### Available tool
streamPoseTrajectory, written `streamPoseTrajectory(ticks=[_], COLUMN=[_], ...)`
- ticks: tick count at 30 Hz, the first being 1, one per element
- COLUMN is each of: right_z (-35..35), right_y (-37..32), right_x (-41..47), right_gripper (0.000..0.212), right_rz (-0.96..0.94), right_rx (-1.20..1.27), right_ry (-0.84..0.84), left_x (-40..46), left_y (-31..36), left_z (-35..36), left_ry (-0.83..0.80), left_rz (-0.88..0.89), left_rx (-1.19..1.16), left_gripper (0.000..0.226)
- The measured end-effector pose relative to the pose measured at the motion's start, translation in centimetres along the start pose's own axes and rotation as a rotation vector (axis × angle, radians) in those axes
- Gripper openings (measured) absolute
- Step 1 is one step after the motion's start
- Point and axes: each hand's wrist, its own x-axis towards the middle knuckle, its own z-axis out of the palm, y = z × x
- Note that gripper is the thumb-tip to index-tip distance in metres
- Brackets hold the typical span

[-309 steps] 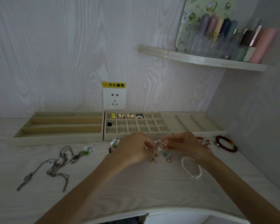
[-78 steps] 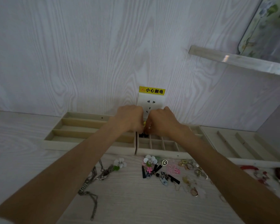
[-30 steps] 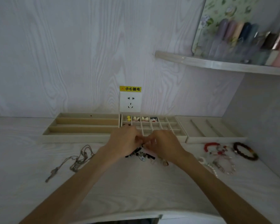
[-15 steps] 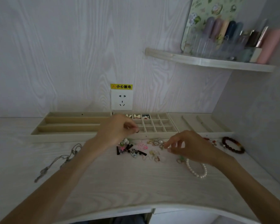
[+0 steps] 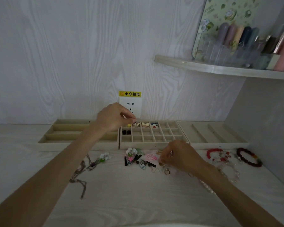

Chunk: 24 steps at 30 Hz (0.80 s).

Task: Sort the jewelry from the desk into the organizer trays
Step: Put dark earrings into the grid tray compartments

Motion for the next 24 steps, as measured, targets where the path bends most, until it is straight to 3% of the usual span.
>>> streamPoseTrajectory(ticks=[5, 7, 10, 14, 18, 20, 24], right_z=[-0.2, -0.6, -1.3, -1.9, -2.5, -2.7, -2.7], right_y=[0.4, 0.5, 0.3, -0.3, -0.9, -1.1, -2.1], right_x=[0.5, 0.5, 0.7, 0.9, 0.7, 0.7, 1.0], right_gripper=[0.005, 0.016, 0.019, 0.004, 0.020, 0.025, 0.025], right_rz=[-0.008, -0.011, 0.039, 0.132, 0.234, 0.251, 0.300], right_rx=[0.047, 0.125, 0.362, 0.739, 1.096, 1.289, 1.643], right_ry=[0.046, 0.059, 0.042, 0.039, -0.017, -0.058, -0.108], left_x=[4.2, 5.2, 5.8, 6.0, 5.2, 4.1, 0.6], left_y=[0.0, -0.4, -1.0, -1.3, -1.2, -0.9, 0.9], left_z=[1.9, 2.7, 3.4, 3.7, 2.5, 1.6, 1.0], left_ry=[-0.227, -0.298, -0.367, -0.408, -0.382, -0.275, -0.088], left_rz=[0.067, 0.076, 0.074, 0.087, 0.078, 0.059, 0.005], left_rx=[0.337, 0.429, 0.493, 0.507, 0.442, 0.356, -0.173], left_gripper=[0.016, 0.018, 0.021, 0.023, 0.024, 0.023, 0.018])
